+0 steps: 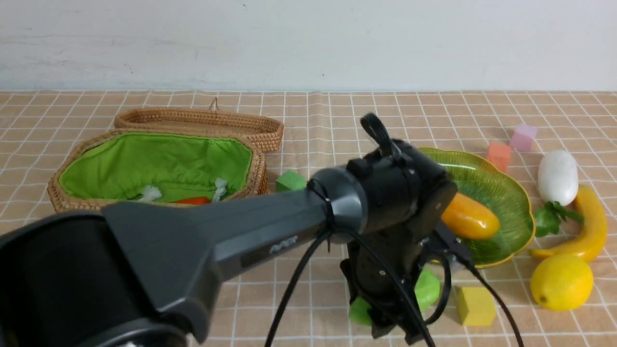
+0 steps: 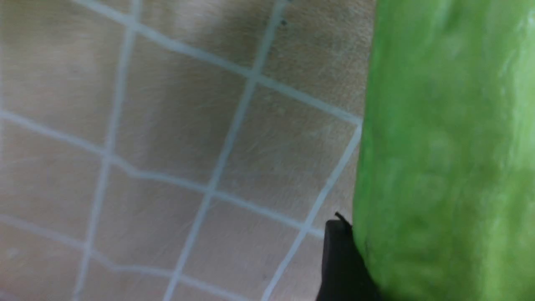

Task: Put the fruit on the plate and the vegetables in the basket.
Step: Take a chayote with your left arm and place it on the basket on the left, then use the right arm to grab a lemon and put it into the right plate

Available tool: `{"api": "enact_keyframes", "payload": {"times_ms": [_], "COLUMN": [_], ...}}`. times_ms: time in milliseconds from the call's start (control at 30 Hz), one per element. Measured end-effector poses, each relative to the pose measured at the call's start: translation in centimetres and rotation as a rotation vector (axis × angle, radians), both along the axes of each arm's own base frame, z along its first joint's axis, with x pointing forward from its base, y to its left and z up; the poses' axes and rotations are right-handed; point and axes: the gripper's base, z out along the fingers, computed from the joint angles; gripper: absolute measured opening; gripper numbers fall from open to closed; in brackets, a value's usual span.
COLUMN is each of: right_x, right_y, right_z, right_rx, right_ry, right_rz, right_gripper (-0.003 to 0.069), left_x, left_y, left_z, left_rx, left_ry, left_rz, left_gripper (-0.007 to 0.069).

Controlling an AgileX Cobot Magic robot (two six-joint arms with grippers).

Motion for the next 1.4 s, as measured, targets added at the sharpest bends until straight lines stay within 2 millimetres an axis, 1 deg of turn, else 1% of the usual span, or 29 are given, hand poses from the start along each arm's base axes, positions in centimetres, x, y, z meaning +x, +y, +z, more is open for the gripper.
{"api": "enact_keyframes", "payload": {"times_ms": [33, 100, 133, 167, 200, 233, 267, 333, 367, 400, 467, 567, 600, 633, 700, 733, 800, 900, 1000, 1033, 1067, 1100, 1133, 1167, 1233, 1267, 1300, 1367, 1400], "right_x": [0.0, 0.0, 0.0, 0.0, 0.0, 0.0, 0.0, 0.0, 0.0, 0.0, 0.0, 0.0, 0.0, 0.0, -0.1, -0.1, -0.1, 0.0, 1.0, 1.6, 2.6, 2.8, 4.5, 5.6, 7.9, 8.9, 9.3, 12.5, 13.1], "right_y": [0.0, 0.0, 0.0, 0.0, 0.0, 0.0, 0.1, 0.1, 0.1, 0.2, 0.2, 0.3, 0.3, 0.4, 0.5, 0.5, 0.5, 0.5, 0.8, 1.0, 1.3, 1.4, 1.9, 2.2, 2.8, 3.0, 3.1, 3.7, 3.7], "right_z": [0.0, 0.1, 0.1, 0.1, 0.1, 0.1, 0.1, 0.1, 0.1, 0.1, 0.2, 0.2, 0.2, 0.3, 0.3, 0.3, 0.3, 0.4, 0.7, 0.7, 0.5, 0.4, 0.0, -0.3, -1.2, -1.7, -1.9, -3.6, -4.0], "right_rx": [0.0, 0.002, 0.003, 0.004, 0.005, 0.006, 0.008, 0.014, 0.015, 0.018, 0.022, 0.033, 0.034, 0.04, 0.048, 0.051, 0.054, 0.062, 0.077, 0.079, 0.067, 0.069, 0.051, 0.037, -0.003, -0.025, -0.032, -0.103, -0.118], "right_ry": [-0.001, -0.006, -0.008, -0.008, -0.009, -0.01, -0.011, -0.013, -0.013, -0.012, -0.013, -0.017, -0.017, -0.016, -0.015, -0.014, -0.014, -0.03, -0.027, -0.003, 0.036, 0.046, 0.114, 0.157, 0.241, 0.27, 0.286, 0.38, 0.401], "right_rz": [0.0, 0.002, 0.001, 0.002, 0.002, 0.002, 0.003, 0.006, 0.007, 0.01, 0.016, 0.024, 0.025, 0.029, 0.035, 0.038, 0.039, 0.036, 0.025, 0.019, 0.018, 0.015, 0.011, 0.009, -0.002, -0.009, -0.011, -0.035, -0.044], "right_gripper": [0.0183, 0.0183, 0.0183, 0.0183, 0.0183, 0.0183, 0.0183, 0.0183, 0.0183, 0.0183, 0.0185, 0.0188, 0.0188, 0.019, 0.019, 0.019, 0.0191, 0.0192, 0.0193, 0.0193, 0.0193, 0.0193, 0.0193, 0.0193, 0.0193, 0.0194, 0.0195, 0.0197, 0.0198], "left_x": [0.0, -0.4, -0.5, -0.3, -0.2, -0.1, 0.6, 2.1, 2.5, 3.9, 5.4, 7.1, 7.3, 8.2, 8.7, 8.8, 8.8, 8.5, 7.3, 6.6, 5.5, 5.1, 2.9, 1.3, -1.9, -3.8, -4.0, -8.7, -9.9], "left_y": [0.3, 2.0, 2.9, 4.1, 6.0, 6.7, 9.1, 13.5, 14.3, 17.5, 20.5, 23.7, 24.1, 25.5, 26.2, 26.4, 26.5, 26.5, 25.6, 25.1, 24.4, 24.1, 22.8, 22.0, 20.6, 20.2, 20.4, 20.0, 19.9], "left_z": [1.0, 5.8, 7.3, 8.8, 10.6, 11.2, 12.2, 13.0, 13.0, 12.7, 12.1, 11.0, 10.8, 10.4, 10.2, 10.2, 10.2, 10.2, 11.6, 12.6, 14.0, 14.5, 16.8, 18.2, 20.4, 21.2, 21.4, 22.4, 22.0], "left_rx": [-0.012, -0.073, -0.092, -0.108, -0.128, -0.137, -0.135, -0.11, -0.103, -0.061, -0.017, 0.044, 0.052, 0.083, 0.097, 0.099, 0.104, 0.107, 0.034, 0.0, -0.049, -0.067, -0.147, -0.2, -0.299, -0.346, -0.351, -0.462, -0.479], "left_ry": [-0.019, -0.106, -0.132, -0.156, -0.184, -0.196, -0.212, -0.231, -0.233, -0.234, -0.228, -0.21, -0.21, -0.229, -0.251, -0.257, -0.253, -0.227, -0.242, -0.261, -0.29, -0.301, -0.338, -0.357, -0.364, -0.36, -0.363, -0.352, -0.344], "left_rz": [0.006, 0.028, 0.041, 0.061, 0.092, 0.106, 0.155, 0.247, 0.267, 0.325, 0.36, 0.385, 0.386, 0.392, 0.396, 0.396, 0.399, 0.409, 0.521, 0.563, 0.607, 0.616, 0.63, 0.62, 0.572, 0.547, 0.549, 0.475, 0.454], "left_gripper": [0.04, 0.04, 0.04, 0.04, 0.04, 0.04, 0.04, 0.04, 0.04, 0.04, 0.04, 0.0419, 0.043, 0.0512, 0.061, 0.0634, 0.0657, 0.0647, 0.0517, 0.0442, 0.0332, 0.0311, 0.0125, 0.0051, -0.0013, -0.0013, -0.0013, -0.0013, -0.0013]}}
